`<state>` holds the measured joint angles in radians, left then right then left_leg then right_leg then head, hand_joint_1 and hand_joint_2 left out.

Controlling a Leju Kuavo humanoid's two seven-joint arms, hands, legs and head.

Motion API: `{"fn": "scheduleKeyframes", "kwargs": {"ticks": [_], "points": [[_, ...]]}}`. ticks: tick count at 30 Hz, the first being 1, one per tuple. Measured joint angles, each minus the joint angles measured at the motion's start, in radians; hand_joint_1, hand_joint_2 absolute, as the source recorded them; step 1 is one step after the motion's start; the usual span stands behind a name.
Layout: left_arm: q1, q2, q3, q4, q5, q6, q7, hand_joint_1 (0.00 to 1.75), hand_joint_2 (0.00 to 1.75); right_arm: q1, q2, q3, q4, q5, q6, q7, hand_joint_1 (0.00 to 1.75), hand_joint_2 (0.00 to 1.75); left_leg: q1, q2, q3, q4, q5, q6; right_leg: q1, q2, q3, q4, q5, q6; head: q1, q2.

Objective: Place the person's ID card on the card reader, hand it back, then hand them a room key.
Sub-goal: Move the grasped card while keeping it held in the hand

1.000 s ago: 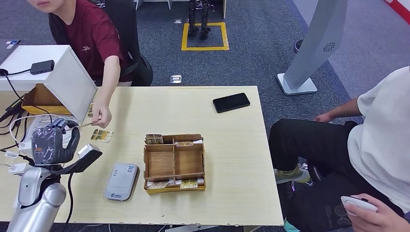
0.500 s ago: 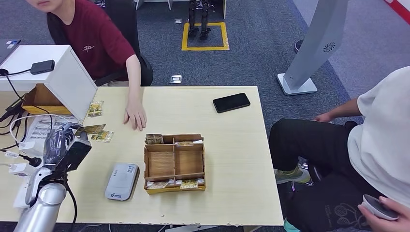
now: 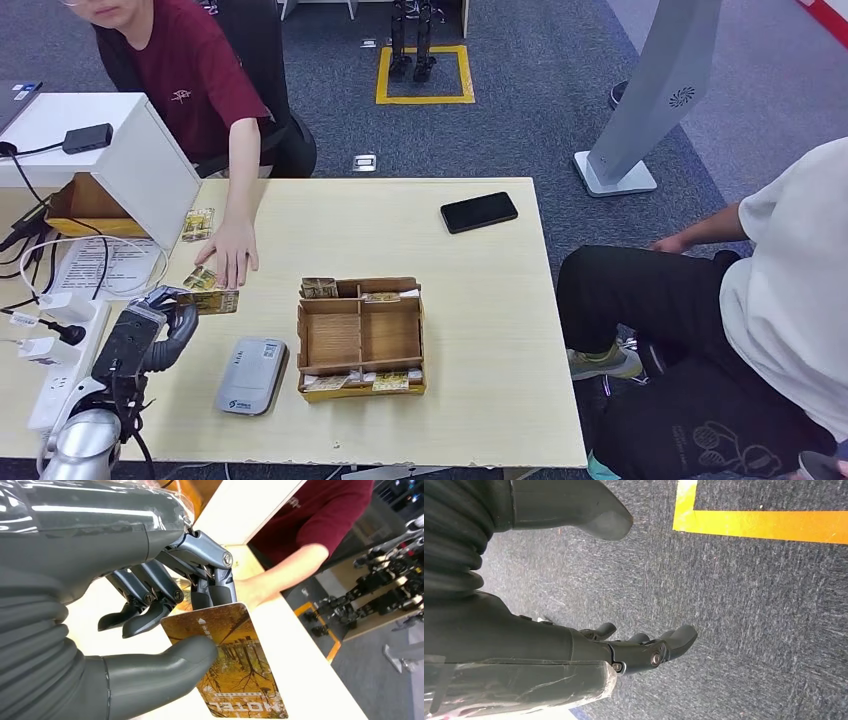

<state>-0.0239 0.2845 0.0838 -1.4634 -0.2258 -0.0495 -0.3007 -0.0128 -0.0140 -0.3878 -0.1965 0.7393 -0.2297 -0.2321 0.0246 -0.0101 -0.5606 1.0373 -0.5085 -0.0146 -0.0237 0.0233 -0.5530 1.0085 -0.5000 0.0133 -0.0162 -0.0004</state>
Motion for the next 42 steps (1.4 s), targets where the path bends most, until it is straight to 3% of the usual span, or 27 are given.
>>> {"fn": "scheduleKeyframes", "kwargs": {"ticks": [10, 21, 32, 42], "points": [[0.139, 0.016, 0.064, -0.068, 0.046, -0.065, 0.019, 1.75, 1.75, 0.006, 0.004, -0.031, 0.000, -0.005, -0.008, -0.003, 0.00, 1.75, 0.000, 0.000, 0.000, 0.000, 0.000, 0.000, 0.000, 0.000, 0.000, 0.000, 0.000, 0.000, 0.000, 0.000], [0.186, 0.012, 0.089, -0.093, 0.036, -0.080, 0.018, 1.75, 1.75, 0.006, 0.009, -0.044, 0.000, -0.008, -0.010, -0.002, 0.00, 1.75, 0.000, 0.000, 0.001, 0.000, 0.000, 0.000, 0.000, 0.000, 0.001, 0.000, 0.000, 0.000, 0.000, 0.000], [0.292, -0.077, 0.145, -0.125, -0.054, -0.110, 0.018, 1.75, 1.75, 0.011, 0.017, -0.080, 0.000, -0.004, -0.019, 0.001, 0.00, 1.75, 0.000, -0.001, 0.000, 0.000, 0.000, 0.000, 0.000, -0.001, 0.001, 0.000, -0.001, 0.001, 0.000, 0.000], [0.286, -0.167, 0.143, -0.125, -0.058, -0.112, 0.038, 1.75, 1.75, 0.011, 0.024, -0.089, 0.000, 0.019, -0.022, 0.009, 0.00, 1.75, 0.000, -0.001, 0.001, 0.000, 0.000, 0.000, 0.000, -0.002, 0.001, 0.000, -0.001, 0.001, 0.000, 0.000]]}}
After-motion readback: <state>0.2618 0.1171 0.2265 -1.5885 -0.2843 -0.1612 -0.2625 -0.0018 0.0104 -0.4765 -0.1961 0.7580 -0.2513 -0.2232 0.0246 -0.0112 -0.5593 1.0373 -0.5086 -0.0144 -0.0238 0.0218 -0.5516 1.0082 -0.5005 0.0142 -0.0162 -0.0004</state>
